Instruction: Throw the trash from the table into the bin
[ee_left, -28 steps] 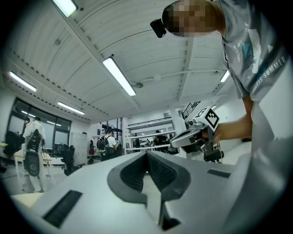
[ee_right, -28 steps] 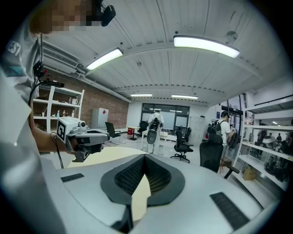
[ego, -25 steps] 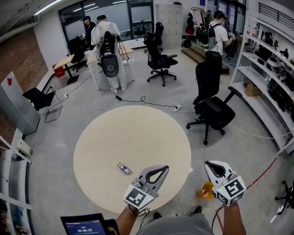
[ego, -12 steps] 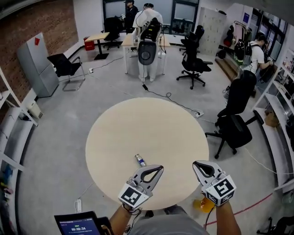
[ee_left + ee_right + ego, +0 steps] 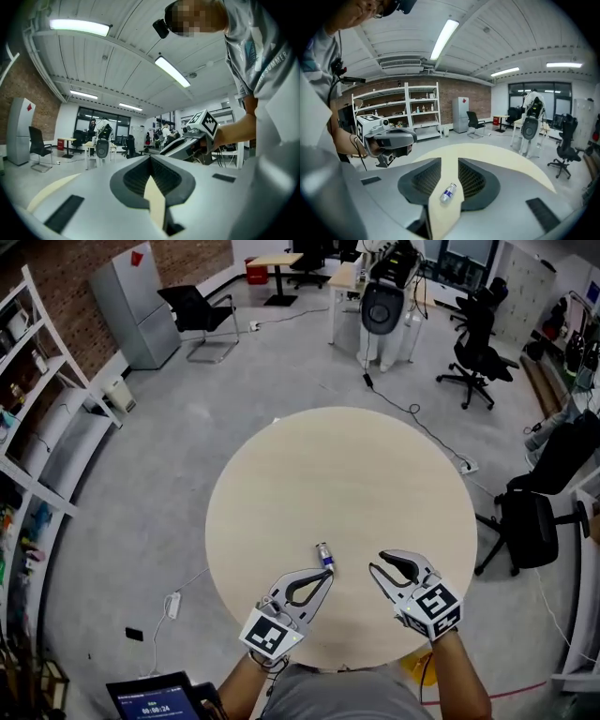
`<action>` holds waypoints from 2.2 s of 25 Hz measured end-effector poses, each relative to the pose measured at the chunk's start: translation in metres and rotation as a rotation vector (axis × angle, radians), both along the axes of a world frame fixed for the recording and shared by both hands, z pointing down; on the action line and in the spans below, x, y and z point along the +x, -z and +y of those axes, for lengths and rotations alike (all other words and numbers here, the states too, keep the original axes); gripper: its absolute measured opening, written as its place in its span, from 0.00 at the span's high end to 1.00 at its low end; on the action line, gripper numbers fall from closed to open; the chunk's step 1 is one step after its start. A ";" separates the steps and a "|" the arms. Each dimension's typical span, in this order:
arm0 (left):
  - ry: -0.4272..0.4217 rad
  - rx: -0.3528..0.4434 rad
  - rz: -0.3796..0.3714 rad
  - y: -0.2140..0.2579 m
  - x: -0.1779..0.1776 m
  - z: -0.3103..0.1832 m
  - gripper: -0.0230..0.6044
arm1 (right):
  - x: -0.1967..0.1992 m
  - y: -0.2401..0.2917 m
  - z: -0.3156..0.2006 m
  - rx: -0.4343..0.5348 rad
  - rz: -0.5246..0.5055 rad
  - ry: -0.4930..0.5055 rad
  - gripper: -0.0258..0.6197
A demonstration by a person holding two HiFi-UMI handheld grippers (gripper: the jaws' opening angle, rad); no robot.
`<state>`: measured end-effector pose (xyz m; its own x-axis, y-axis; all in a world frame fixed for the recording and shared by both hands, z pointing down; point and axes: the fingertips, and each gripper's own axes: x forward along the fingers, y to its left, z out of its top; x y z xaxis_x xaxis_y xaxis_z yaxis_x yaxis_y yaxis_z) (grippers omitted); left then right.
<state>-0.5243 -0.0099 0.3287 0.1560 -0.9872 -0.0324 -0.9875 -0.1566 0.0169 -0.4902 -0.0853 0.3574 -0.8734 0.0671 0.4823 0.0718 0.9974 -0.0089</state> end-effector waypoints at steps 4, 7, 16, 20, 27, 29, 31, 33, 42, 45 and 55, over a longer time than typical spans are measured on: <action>0.063 -0.077 0.008 -0.033 -0.023 -0.017 0.89 | -0.049 -0.062 -0.004 -0.090 0.092 0.118 0.75; 0.085 -0.137 0.001 -0.059 -0.034 -0.025 0.89 | -0.078 -0.106 -0.003 -0.140 0.157 0.177 0.75; 0.143 -0.247 0.053 -0.110 -0.056 -0.037 0.89 | -0.116 -0.209 -0.006 -0.212 0.334 0.227 0.69; 0.155 -0.263 0.065 -0.113 -0.059 -0.032 0.89 | -0.118 -0.229 0.002 -0.194 0.393 0.235 0.69; 0.155 -0.294 0.071 -0.144 -0.059 -0.036 0.89 | -0.121 -0.282 0.013 -0.220 0.430 0.233 0.69; 0.153 -0.296 0.067 -0.146 -0.060 -0.033 0.89 | -0.126 -0.283 0.017 -0.211 0.430 0.231 0.69; 0.158 -0.297 0.073 -0.143 -0.062 -0.029 0.89 | -0.129 -0.280 0.021 -0.194 0.442 0.242 0.69; 0.160 -0.295 0.071 -0.134 -0.062 -0.024 0.89 | -0.126 -0.278 0.026 -0.167 0.481 0.259 0.67; 0.181 -0.287 0.063 -0.117 -0.052 -0.004 0.89 | -0.108 -0.292 0.028 -0.052 0.545 0.288 0.59; 0.184 -0.269 0.063 -0.105 -0.048 -0.002 0.89 | -0.105 -0.273 0.027 -0.067 0.516 0.277 0.59; 0.137 -0.228 0.019 -0.095 -0.047 -0.009 0.89 | -0.092 -0.240 0.019 -0.114 0.429 0.184 0.60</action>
